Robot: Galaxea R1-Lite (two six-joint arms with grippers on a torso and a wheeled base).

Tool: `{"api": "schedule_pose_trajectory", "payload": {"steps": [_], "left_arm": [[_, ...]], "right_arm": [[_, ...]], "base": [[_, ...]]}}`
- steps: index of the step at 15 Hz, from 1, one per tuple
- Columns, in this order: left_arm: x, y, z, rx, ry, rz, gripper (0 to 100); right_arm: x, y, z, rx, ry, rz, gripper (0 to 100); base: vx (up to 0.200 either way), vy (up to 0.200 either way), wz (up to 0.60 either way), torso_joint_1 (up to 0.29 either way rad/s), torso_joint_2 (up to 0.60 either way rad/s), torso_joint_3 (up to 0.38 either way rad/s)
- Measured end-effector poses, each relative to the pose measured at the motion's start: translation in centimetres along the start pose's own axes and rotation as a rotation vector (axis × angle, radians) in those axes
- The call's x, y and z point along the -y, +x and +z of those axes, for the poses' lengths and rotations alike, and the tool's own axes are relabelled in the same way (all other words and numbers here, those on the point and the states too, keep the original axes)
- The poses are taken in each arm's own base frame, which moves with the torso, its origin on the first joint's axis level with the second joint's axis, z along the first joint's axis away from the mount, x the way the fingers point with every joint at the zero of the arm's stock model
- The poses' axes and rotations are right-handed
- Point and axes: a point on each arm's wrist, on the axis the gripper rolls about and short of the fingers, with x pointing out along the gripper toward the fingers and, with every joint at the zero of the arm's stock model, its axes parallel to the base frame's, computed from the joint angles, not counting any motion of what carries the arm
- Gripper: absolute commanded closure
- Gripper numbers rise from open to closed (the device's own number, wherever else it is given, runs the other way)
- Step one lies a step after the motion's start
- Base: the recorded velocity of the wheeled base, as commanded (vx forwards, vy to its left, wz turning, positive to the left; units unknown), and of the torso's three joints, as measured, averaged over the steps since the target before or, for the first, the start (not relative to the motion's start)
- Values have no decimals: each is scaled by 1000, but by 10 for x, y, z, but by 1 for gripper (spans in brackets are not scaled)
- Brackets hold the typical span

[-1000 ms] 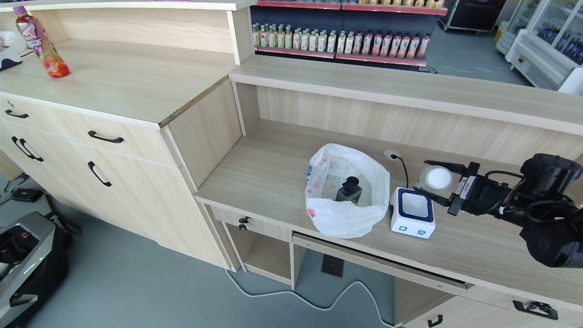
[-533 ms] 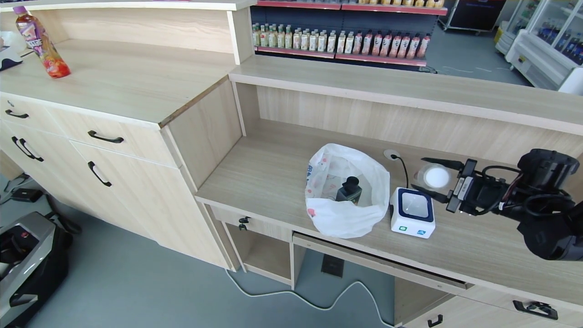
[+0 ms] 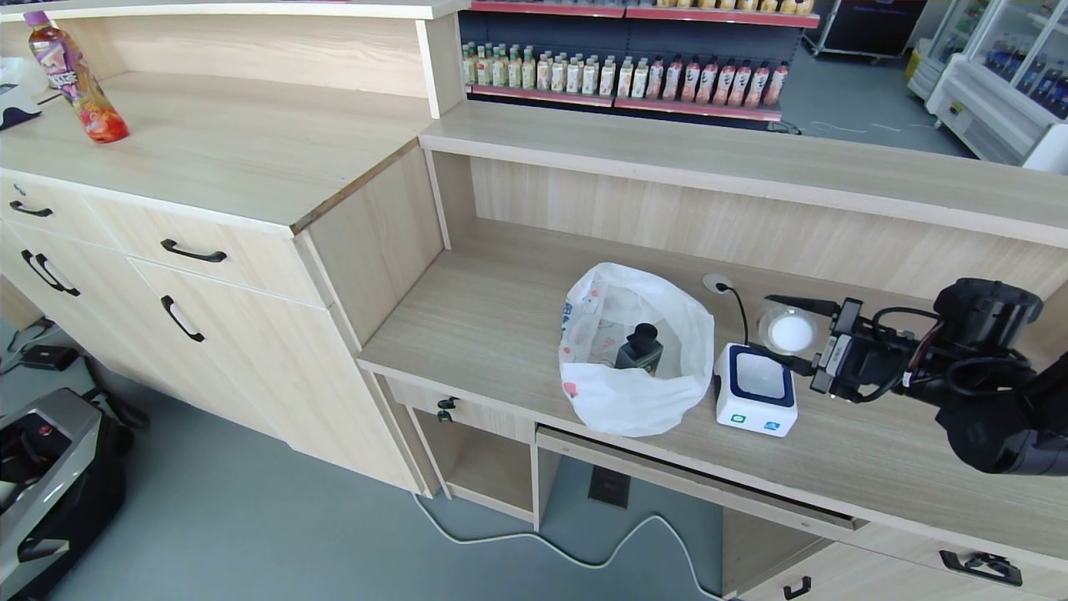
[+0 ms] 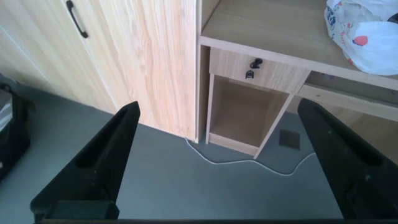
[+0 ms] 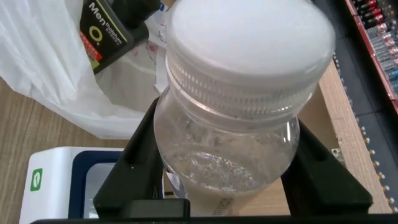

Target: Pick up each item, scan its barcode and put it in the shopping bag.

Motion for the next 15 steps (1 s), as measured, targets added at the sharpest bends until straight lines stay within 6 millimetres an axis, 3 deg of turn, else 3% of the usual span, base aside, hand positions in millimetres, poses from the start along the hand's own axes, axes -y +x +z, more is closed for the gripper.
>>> {"api": "schedule_pose_trajectory", "payload": {"steps": [12, 15], "left_arm": [[0, 0, 0, 0, 0, 0, 0], [0, 0, 0, 0, 0, 1, 0]], "right_arm": [[-5, 0, -4, -11, 17, 17, 100], [10, -5, 9, -26, 125, 34, 100]], "base": [[0, 0, 0, 0, 0, 0], [0, 0, 0, 0, 0, 0]]}}
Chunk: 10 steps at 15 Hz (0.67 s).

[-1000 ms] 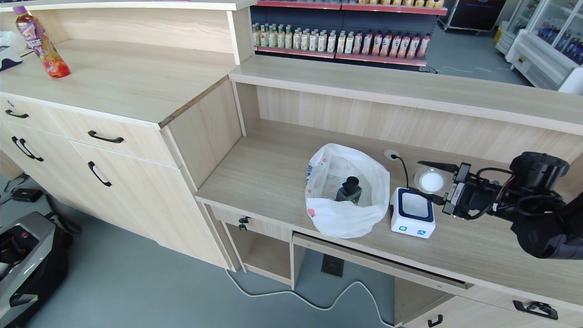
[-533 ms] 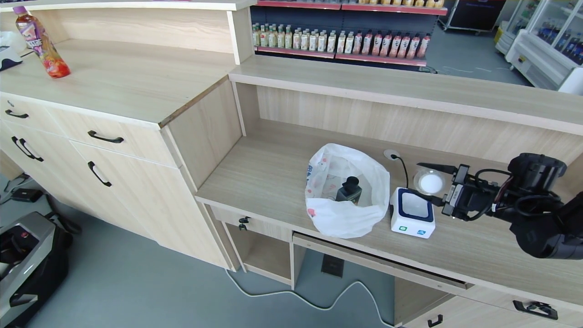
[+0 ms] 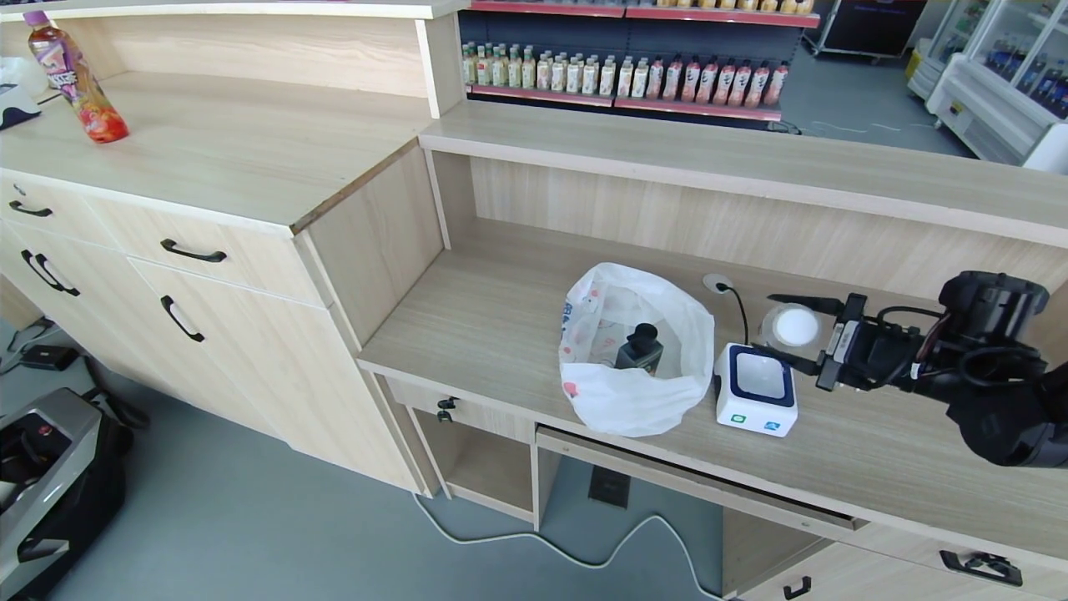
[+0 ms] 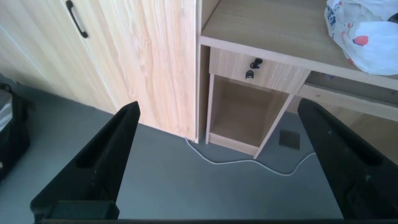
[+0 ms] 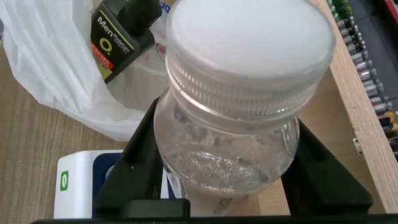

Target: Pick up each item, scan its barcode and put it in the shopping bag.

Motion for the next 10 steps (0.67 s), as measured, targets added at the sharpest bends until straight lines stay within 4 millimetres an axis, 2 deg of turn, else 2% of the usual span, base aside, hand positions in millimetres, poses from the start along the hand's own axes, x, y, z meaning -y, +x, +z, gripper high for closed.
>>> {"api": "schedule_pose_trajectory", "payload": {"steps": [1, 4, 6, 8, 10], "left_arm": [[0, 0, 0, 0, 0, 0, 0], [0, 0, 0, 0, 0, -1, 0], [0, 0, 0, 0, 0, 0, 0], [0, 0, 0, 0, 0, -1, 0], [0, 0, 0, 0, 0, 0, 0]], "right_arm": [[7, -5, 9, -13, 51, 2, 100], [37, -31, 53, -60, 260, -55, 100], [56, -53, 79, -131, 450, -201, 100], [62, -73, 89, -245, 601, -344, 100], [59, -93, 94, -345, 691, -389, 100]], "base": [[0, 0, 0, 0, 0, 0], [0, 0, 0, 0, 0, 0], [0, 0, 0, 0, 0, 0], [0, 0, 0, 0, 0, 0], [0, 0, 0, 0, 0, 0]]}}
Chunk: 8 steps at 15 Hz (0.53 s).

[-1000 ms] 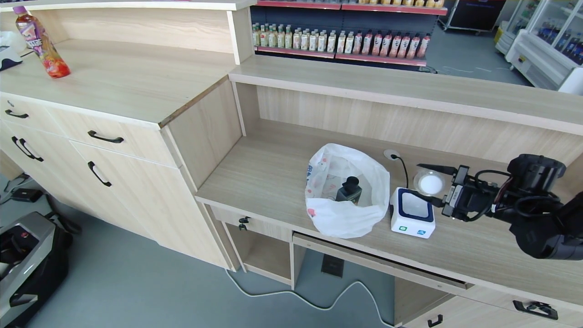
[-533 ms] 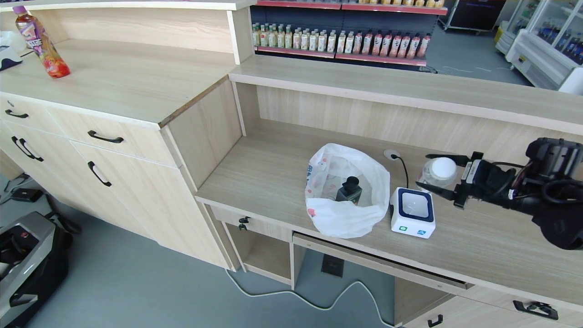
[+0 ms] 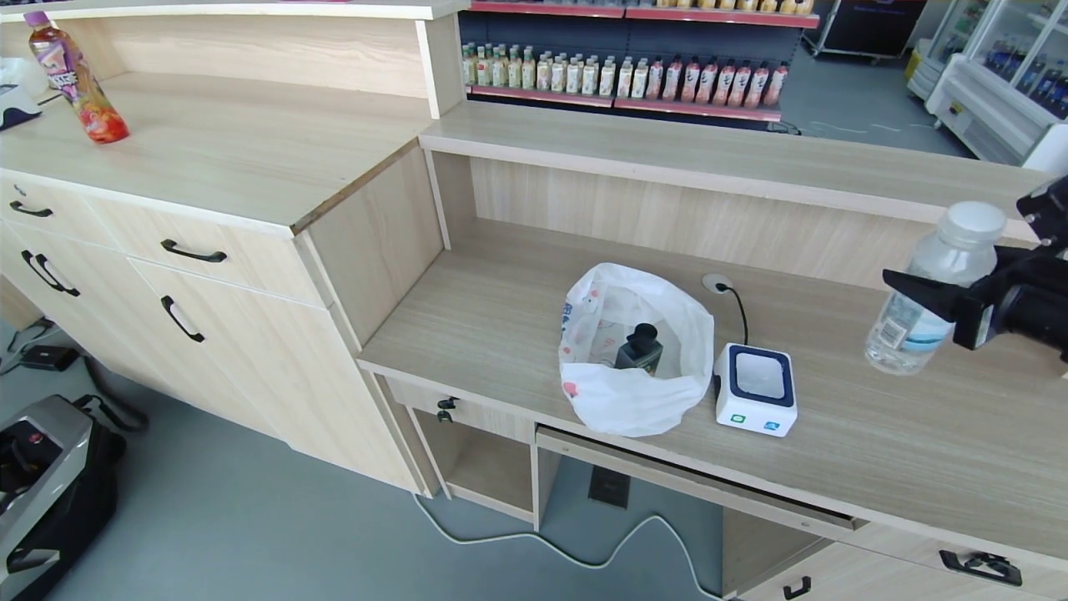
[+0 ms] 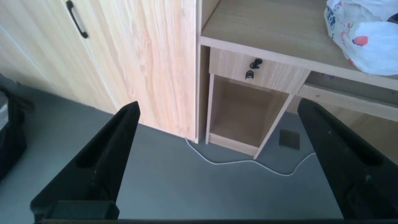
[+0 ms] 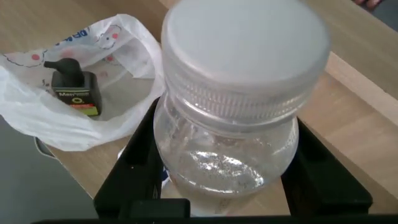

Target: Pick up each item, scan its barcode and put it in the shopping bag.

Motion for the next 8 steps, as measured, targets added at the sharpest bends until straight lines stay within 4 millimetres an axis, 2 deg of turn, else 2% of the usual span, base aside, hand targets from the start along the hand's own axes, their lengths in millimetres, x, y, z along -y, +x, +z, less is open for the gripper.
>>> {"api": "schedule_pose_trajectory", "payload": {"steps": [4, 6, 8], "left_arm": [[0, 0, 0, 0, 0, -1, 0], [0, 0, 0, 0, 0, -1, 0], [0, 0, 0, 0, 0, -1, 0]], "right_arm": [[16, -38, -5, -73, 11, -161, 100], [21, -48, -5, -98, 2, -252, 100], [21, -52, -3, -99, 0, -275, 100]], "base": [[0, 0, 0, 0, 0, 0], [0, 0, 0, 0, 0, 0], [0, 0, 600, 2, 0, 5]]}}
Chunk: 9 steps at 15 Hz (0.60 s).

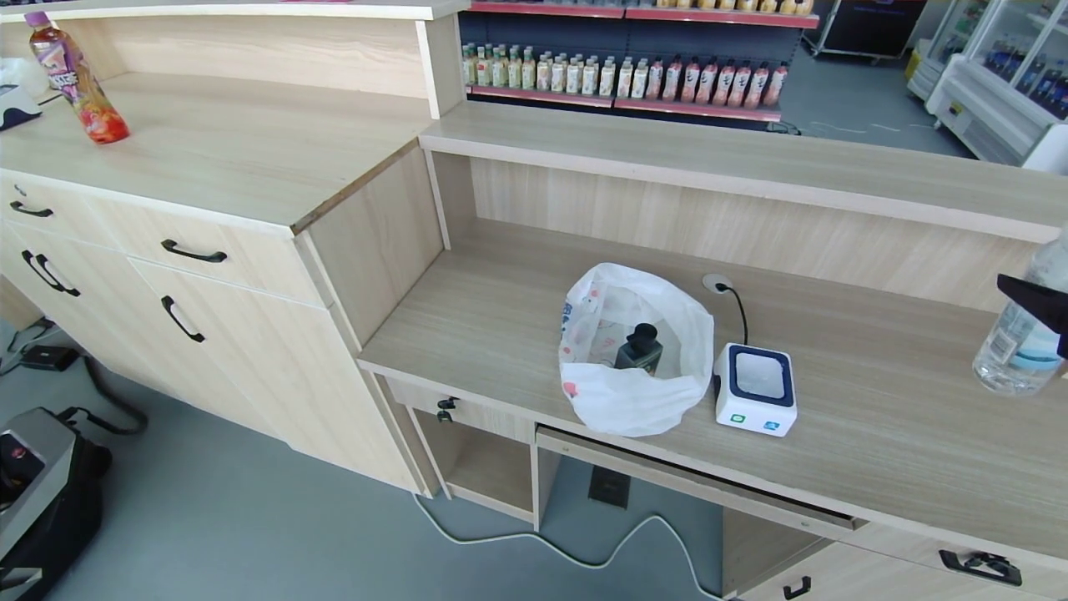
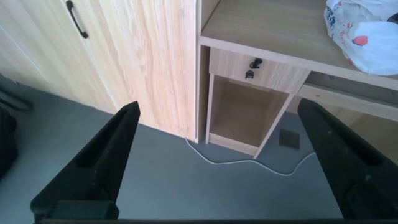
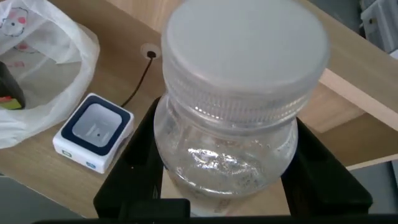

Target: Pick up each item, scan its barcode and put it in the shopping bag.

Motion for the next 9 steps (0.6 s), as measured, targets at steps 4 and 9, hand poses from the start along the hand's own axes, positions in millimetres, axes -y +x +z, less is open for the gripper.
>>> {"api": "schedule_pose_trajectory", "payload": {"steps": [4, 9], "left_arm": [[0, 0, 0, 0, 0, 1, 0], [0, 0, 0, 0, 0, 0, 0]], "right_arm": [[-6, -2, 6, 21, 12, 15, 100], [-6, 10, 7, 36, 150, 30, 100]], "base": [[0, 0, 600, 0, 2, 4], [0, 0, 0, 0, 0, 0]]}}
